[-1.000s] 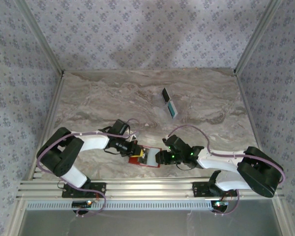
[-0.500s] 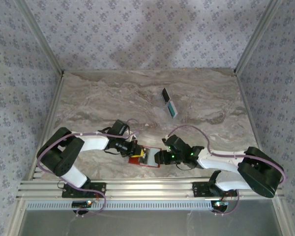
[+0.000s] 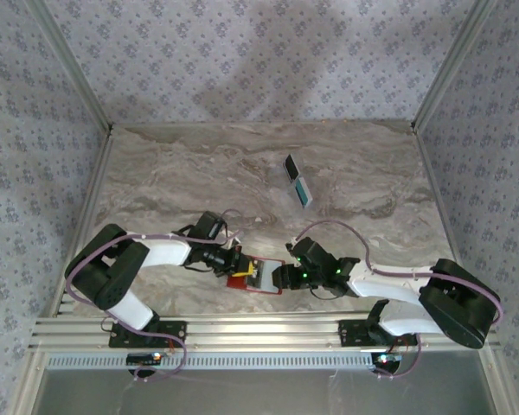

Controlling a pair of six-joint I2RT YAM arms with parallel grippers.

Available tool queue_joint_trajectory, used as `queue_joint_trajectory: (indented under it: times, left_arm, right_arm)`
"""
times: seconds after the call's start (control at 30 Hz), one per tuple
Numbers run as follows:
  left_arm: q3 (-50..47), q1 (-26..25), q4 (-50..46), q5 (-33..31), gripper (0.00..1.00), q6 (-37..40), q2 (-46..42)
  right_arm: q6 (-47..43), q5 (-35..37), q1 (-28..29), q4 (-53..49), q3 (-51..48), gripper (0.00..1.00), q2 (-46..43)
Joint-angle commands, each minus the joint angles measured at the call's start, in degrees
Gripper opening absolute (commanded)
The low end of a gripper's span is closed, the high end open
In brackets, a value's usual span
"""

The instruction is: Put the credit cards into the card holder

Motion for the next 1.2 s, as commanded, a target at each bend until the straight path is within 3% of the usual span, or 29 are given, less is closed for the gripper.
queue_joint_trajectory:
  times: [0.0,0.4,0.57,0.8,1.17]
  left_arm:
    - [-1.11,-0.28,2.74,0.02,0.0,-1.59,1.39]
    - [-2.11,-0.82,6.58,-0.05,0.01,-3.43,2.25]
    - [-0.51,-1.0,0.59,-3.06,0.21,-1.42,0.79]
    - [2.88,-0.92,-11.17,-8.41,0.33,2.51,-3.63]
    - [5.05,-0.93,-19.54,-16.75,0.68,1.92,-9.64]
  right_arm:
    - [-0.56,1.78,-0.39,-0.47,-0.77,0.49,-0.47]
    - [-0.38,3.11,-0.45,-0.72,-2.0,0.51,-4.38]
    - [-0.72,3.47,-0.51,-1.32,-2.05,0.51,-6.05]
    - [0.48,8.33,0.16,-5.51,-0.94,0.54,-9.25]
    - [-0.75,10.25,2.15,-7.29,2.86,0.55,-6.99]
